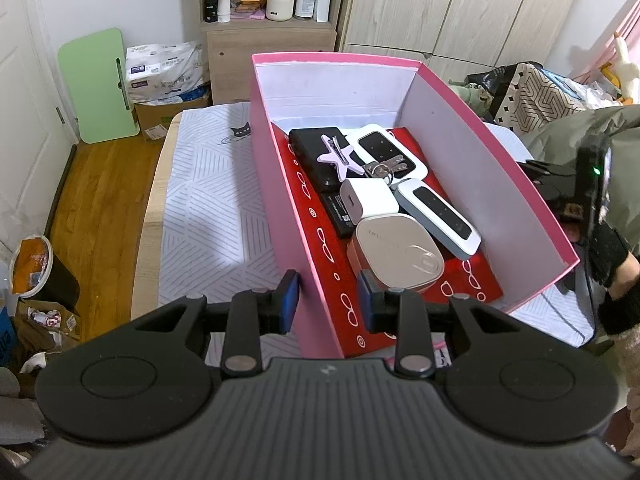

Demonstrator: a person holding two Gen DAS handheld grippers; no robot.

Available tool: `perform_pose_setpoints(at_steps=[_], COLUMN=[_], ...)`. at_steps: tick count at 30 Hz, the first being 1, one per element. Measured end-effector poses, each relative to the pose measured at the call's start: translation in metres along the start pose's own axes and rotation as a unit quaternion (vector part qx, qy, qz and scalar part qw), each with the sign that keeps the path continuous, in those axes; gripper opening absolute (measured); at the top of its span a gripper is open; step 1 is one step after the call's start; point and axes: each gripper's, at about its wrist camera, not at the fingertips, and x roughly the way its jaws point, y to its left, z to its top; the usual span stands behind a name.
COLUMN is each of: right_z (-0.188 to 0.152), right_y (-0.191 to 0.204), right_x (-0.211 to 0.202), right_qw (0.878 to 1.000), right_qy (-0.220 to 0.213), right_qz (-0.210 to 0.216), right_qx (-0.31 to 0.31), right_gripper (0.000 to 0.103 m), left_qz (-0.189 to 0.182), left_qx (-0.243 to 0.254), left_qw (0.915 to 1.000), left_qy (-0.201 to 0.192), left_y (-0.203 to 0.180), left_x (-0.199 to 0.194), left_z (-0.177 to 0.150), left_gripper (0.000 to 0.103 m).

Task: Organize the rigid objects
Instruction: 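Reach the right gripper to the yellow star hair clip and grasp it, then carry the yellow star clip with the right gripper into the box and release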

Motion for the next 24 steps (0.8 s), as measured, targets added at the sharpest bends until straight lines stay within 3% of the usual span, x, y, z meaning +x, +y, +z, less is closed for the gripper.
perform_pose_setpoints(at_steps=[13, 20, 24], right_z=[-0.003, 0.023, 0.049], right_y=[-0.003, 0.017, 0.037], right_x=[-0.066, -0.125, -0.132], right_qw=[0.999, 0.992, 0.989], right_qy=[-0.043, -0.104, -0.105], right_qz=[0.021, 0.067, 0.102], right_qx=[0.021, 0.01, -0.007], right_gripper=[0.059, 0.059, 0.059], left_qz=[0.006, 0.011, 0.015], left_qx=[-0.005, 0.002, 0.003], left_qw=[1.0, 0.9999, 0.9998], left_qy=[0.004, 0.008, 0.016], left_y=[-0.002, -0.004, -0.005], left_x=[0.001, 0.002, 0.002], left_z=[0.002, 0.003, 0.006], left_gripper=[0.029, 0.029, 0.029])
